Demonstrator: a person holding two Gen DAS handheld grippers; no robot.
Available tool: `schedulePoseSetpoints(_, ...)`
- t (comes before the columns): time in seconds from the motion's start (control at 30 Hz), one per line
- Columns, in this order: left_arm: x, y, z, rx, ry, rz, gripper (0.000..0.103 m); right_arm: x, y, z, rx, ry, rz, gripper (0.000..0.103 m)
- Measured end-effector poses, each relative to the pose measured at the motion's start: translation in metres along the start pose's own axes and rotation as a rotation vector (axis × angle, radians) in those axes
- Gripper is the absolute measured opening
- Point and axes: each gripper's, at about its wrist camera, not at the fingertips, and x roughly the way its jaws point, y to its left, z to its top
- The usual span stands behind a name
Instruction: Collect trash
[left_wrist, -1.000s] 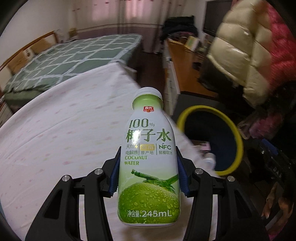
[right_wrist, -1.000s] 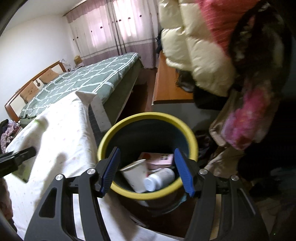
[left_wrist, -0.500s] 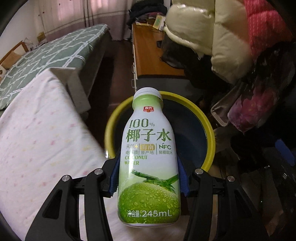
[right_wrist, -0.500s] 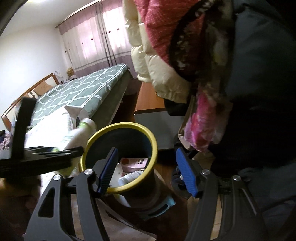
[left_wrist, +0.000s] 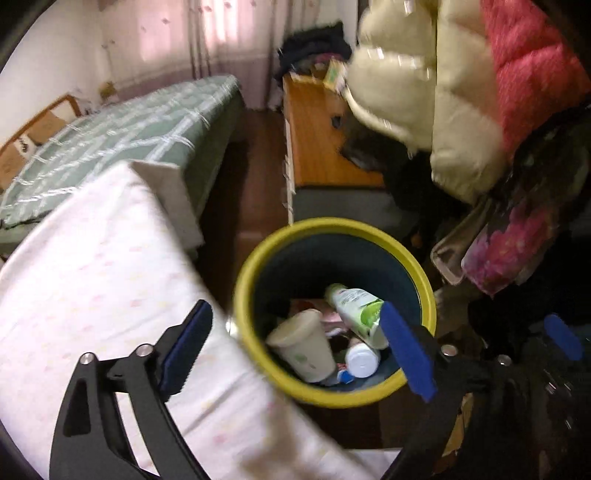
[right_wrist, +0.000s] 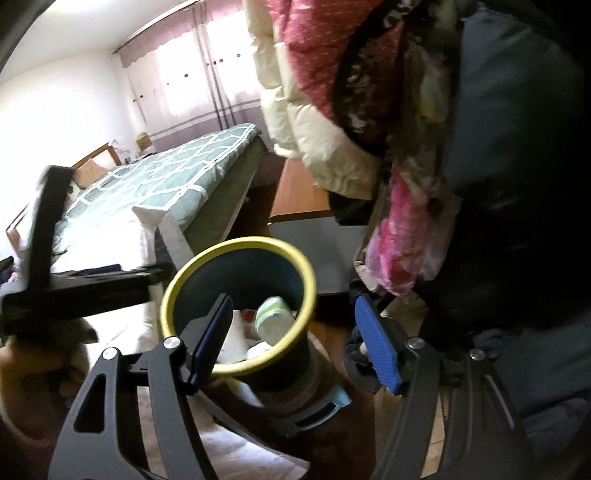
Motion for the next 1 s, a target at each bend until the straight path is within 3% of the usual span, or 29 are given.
schedulePoseSetpoints(0.23, -0.113, 0.075, -0.063, -0.116, -0.183, 0.137, 0.098, -0.007, 0.043, -0.006, -0.079, 0.009, 0.096, 0.066)
schedulePoseSetpoints(0.43, -0.195, 0.138, -0.138, -0.255, -0.267, 0.280, 0.098, -0.027, 0.101, -0.017, -0.186, -0.018, 0.191, 0.068)
schedulePoseSetpoints(0.63, -0.258, 0.177, -0.202, -0.367, -0.307, 0.395, 0.098, -0.048, 0.155, -0.027, -0.275, -0.042, 0.275, 0.070)
schedulePoseSetpoints(1.0, -0.320, 0.195, -0.265, -0.455, -0.386, 0.463, 0.098, -0.095, 0.202, -0.044, -0.379, -0.111, 0.325, 0.075)
